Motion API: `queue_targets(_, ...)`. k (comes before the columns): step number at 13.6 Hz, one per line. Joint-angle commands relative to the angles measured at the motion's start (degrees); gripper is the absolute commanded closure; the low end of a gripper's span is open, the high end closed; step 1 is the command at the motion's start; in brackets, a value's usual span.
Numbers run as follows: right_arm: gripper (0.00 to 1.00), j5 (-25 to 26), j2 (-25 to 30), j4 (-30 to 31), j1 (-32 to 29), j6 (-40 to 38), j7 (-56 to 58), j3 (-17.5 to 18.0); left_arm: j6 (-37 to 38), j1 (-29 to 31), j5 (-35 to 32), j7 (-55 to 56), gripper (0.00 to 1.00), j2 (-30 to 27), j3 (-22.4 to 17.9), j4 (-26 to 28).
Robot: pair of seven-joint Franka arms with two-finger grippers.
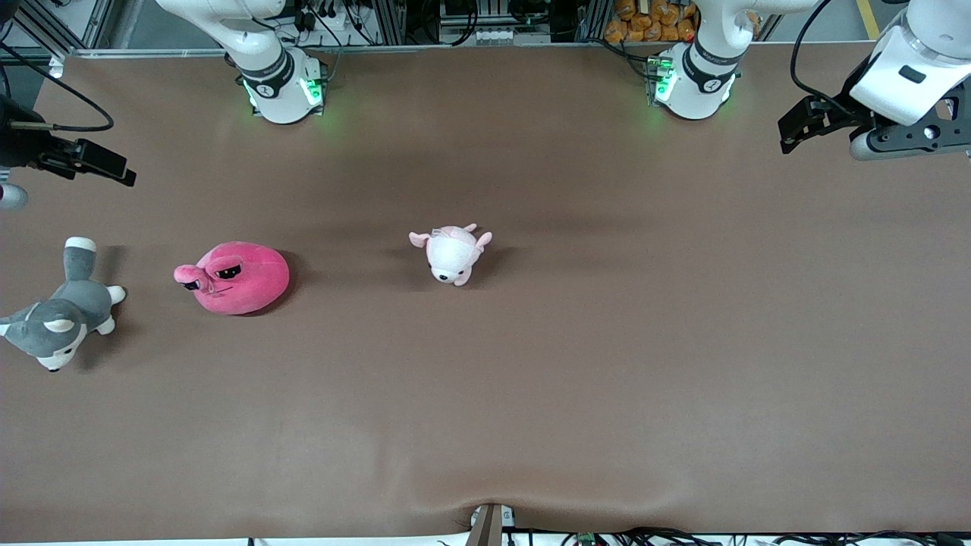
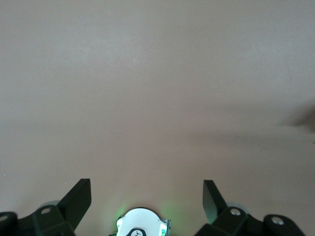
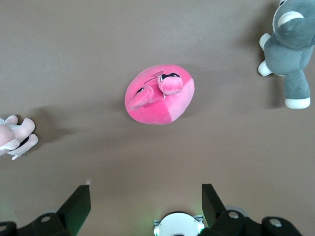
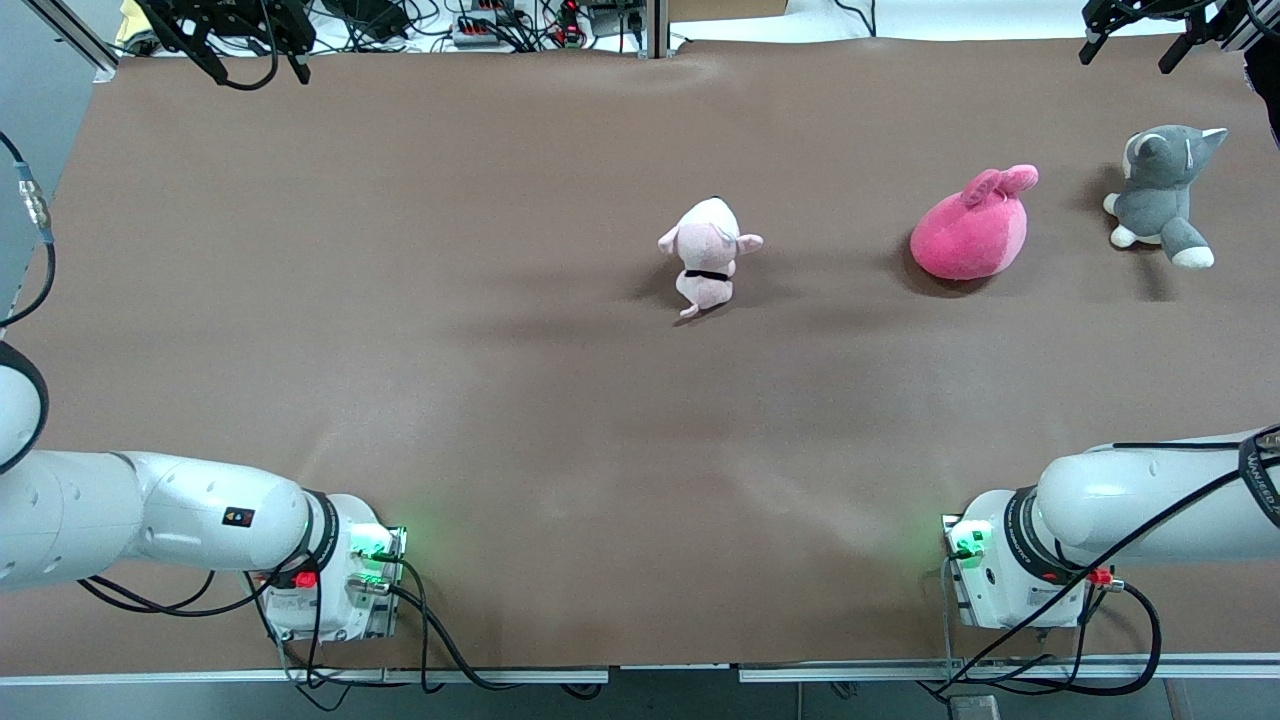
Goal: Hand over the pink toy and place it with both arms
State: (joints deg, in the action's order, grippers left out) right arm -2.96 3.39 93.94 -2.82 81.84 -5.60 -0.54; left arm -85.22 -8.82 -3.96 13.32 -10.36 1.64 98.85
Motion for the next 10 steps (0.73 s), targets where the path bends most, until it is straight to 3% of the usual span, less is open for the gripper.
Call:
queue_targets(1, 0.00, 1.0, -0.2, -1.7, 0.6, -1.0, -1.4, -0.2, 0.8, 0.5, 0.5, -3.6, 0.00, 1.9, -0.4, -3.9)
queue_targets(10, 0.00, 2.3, -0.5, -4.7, 1.2, -0.6, -1.3, -0.5, 2.7, 0.5, 0.5, -5.1, 0.00, 3.1, -1.4, -5.8)
